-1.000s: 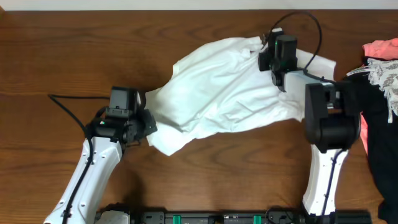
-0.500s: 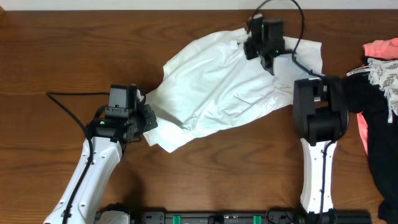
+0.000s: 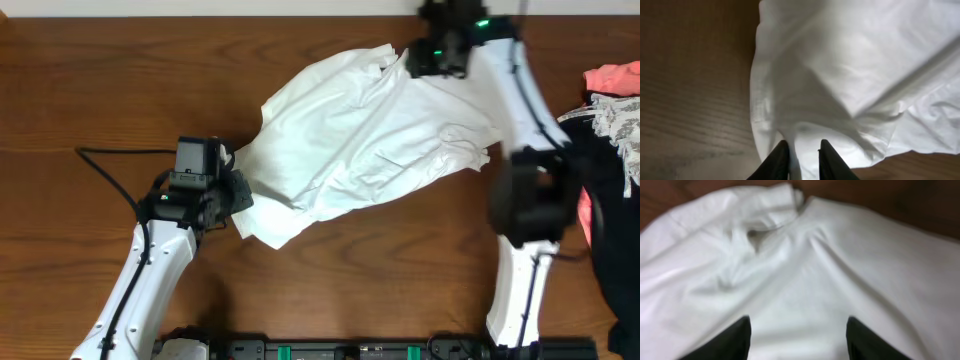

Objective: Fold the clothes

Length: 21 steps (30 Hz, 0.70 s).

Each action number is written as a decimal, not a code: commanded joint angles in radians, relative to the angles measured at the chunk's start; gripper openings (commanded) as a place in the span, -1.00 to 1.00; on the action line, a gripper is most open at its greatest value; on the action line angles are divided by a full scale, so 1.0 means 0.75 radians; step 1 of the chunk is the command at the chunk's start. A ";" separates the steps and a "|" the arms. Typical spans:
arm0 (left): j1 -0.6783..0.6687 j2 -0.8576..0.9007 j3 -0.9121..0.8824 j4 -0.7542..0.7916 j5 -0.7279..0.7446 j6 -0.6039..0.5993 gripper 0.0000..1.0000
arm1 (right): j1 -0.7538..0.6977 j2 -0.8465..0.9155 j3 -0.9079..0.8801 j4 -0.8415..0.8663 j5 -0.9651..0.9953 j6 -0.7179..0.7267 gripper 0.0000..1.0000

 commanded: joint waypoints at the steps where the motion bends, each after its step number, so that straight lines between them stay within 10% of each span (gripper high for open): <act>1: 0.005 0.003 -0.006 -0.016 -0.007 0.013 -0.56 | -0.097 -0.173 0.042 -0.212 -0.001 0.191 0.16; 12: 0.005 0.003 -0.006 -0.054 -0.007 0.013 -0.57 | -0.243 -0.215 -0.020 -0.682 -0.053 0.194 -0.35; 21: 0.005 0.003 -0.006 -0.071 -0.007 0.013 -0.70 | -0.249 -0.236 -0.313 -0.655 0.047 0.192 -0.27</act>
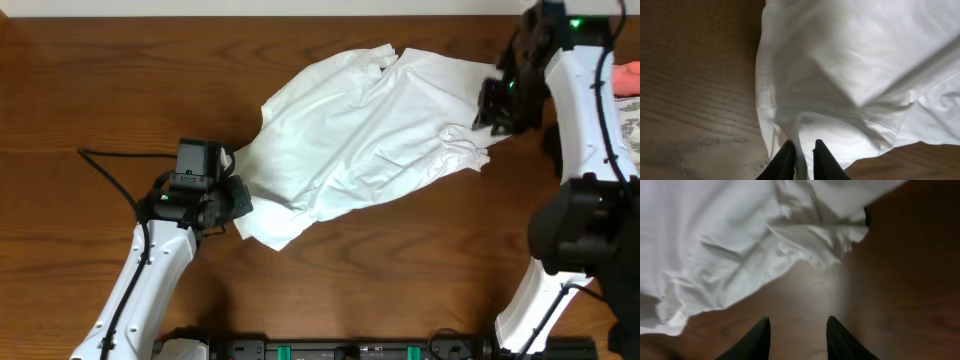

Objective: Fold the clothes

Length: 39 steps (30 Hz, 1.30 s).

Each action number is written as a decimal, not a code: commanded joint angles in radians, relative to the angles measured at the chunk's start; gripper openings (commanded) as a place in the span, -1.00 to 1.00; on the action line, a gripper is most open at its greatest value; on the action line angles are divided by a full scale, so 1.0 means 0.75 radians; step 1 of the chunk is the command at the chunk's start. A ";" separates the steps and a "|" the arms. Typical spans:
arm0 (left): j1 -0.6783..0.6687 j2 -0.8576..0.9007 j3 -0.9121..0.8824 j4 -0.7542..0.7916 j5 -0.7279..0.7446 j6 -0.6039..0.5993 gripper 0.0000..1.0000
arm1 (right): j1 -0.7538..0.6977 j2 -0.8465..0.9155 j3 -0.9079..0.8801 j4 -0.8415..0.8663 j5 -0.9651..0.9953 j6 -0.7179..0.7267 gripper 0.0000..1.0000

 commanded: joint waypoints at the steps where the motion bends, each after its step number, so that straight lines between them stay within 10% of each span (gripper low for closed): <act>1: 0.005 0.003 -0.006 -0.004 -0.007 0.007 -0.70 | -0.011 -0.013 -0.132 0.037 0.094 -0.013 -0.26; 22: 0.005 0.003 -0.006 -0.012 -0.007 0.007 -0.70 | -0.010 -0.017 -0.536 0.545 0.113 -0.381 -0.24; 24: 0.005 0.003 -0.006 -0.011 -0.007 0.007 -0.70 | -0.010 -0.017 -0.556 0.579 0.113 -0.380 -0.35; 26: 0.005 0.003 -0.006 -0.012 -0.007 0.007 -0.70 | -0.010 -0.017 -0.562 0.584 0.113 -0.380 -0.98; 39: 0.005 0.003 -0.006 -0.006 -0.007 0.007 -0.75 | -0.069 -0.261 -0.542 0.281 0.194 -0.173 -0.98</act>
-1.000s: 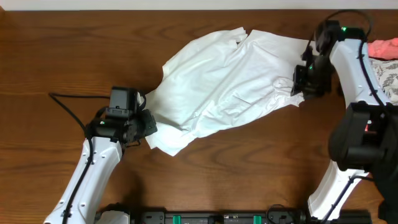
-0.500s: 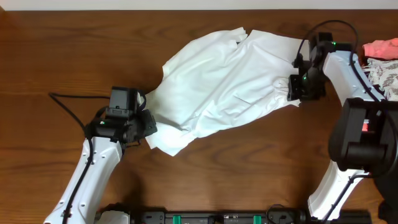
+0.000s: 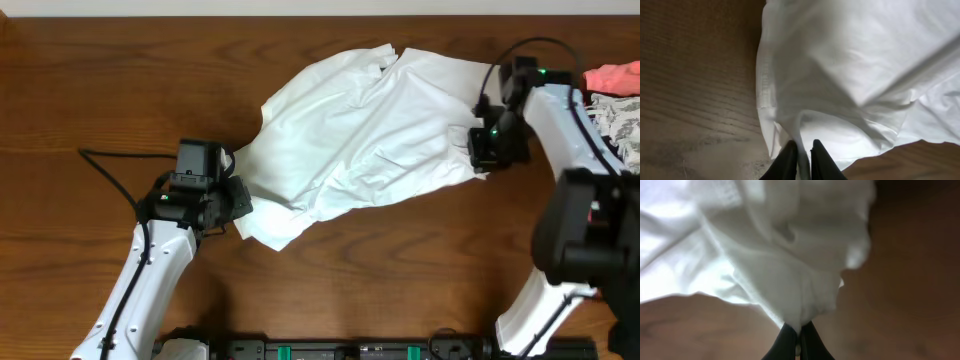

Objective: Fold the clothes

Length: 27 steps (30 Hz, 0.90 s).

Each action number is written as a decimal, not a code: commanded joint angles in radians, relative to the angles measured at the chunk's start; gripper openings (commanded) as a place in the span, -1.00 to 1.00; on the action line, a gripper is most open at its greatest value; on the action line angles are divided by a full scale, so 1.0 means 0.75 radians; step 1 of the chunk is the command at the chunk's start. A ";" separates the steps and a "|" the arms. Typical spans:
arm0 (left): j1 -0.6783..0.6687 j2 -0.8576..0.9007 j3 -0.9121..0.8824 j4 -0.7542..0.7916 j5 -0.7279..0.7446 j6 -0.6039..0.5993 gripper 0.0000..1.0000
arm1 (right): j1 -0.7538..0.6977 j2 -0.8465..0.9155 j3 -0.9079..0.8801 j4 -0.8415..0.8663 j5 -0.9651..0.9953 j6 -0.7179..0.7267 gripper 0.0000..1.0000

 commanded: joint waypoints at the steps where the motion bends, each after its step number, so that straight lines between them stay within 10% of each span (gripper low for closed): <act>1: 0.006 0.003 -0.006 0.000 -0.007 0.003 -0.75 | -0.070 -0.156 0.009 -0.075 0.064 0.161 -0.98; 15: 0.005 0.003 -0.006 -0.067 0.007 0.003 -0.76 | -0.150 -0.205 -0.068 -0.224 0.170 0.271 -0.98; 27: -0.040 0.003 -0.006 -0.189 0.388 0.004 -0.87 | -0.150 -0.205 -0.429 0.021 0.149 0.384 -0.98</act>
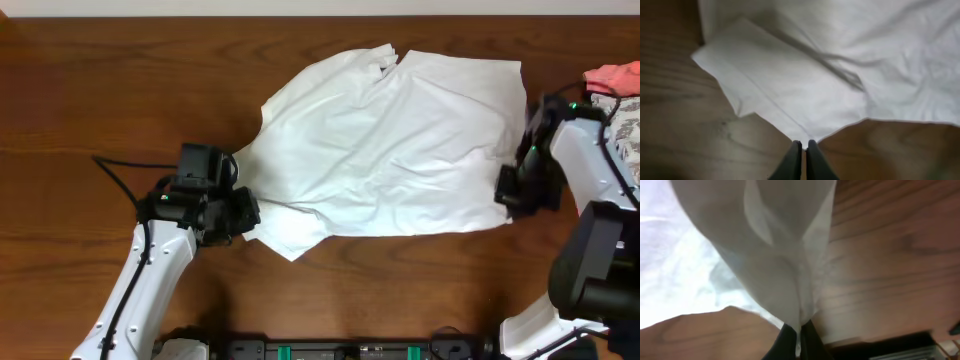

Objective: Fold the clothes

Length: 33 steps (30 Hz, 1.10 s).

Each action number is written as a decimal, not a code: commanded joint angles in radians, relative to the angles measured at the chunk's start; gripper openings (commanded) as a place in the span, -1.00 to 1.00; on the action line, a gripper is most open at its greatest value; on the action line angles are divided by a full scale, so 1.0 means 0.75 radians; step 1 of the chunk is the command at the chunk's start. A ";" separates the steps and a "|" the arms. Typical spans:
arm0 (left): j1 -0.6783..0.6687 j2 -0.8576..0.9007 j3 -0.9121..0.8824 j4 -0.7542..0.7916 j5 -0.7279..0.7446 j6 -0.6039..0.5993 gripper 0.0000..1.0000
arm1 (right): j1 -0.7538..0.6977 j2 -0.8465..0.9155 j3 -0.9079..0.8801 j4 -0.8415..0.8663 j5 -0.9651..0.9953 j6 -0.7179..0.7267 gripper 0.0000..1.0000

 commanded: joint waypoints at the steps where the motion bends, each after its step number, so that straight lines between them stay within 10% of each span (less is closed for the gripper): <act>1: -0.054 0.003 -0.006 -0.051 0.091 0.004 -0.88 | -0.012 0.000 -0.056 0.052 -0.040 0.054 -0.97; 33: -0.321 0.003 -0.006 -0.046 -0.036 0.003 -0.88 | -0.201 0.000 -0.293 0.255 0.419 0.348 -0.81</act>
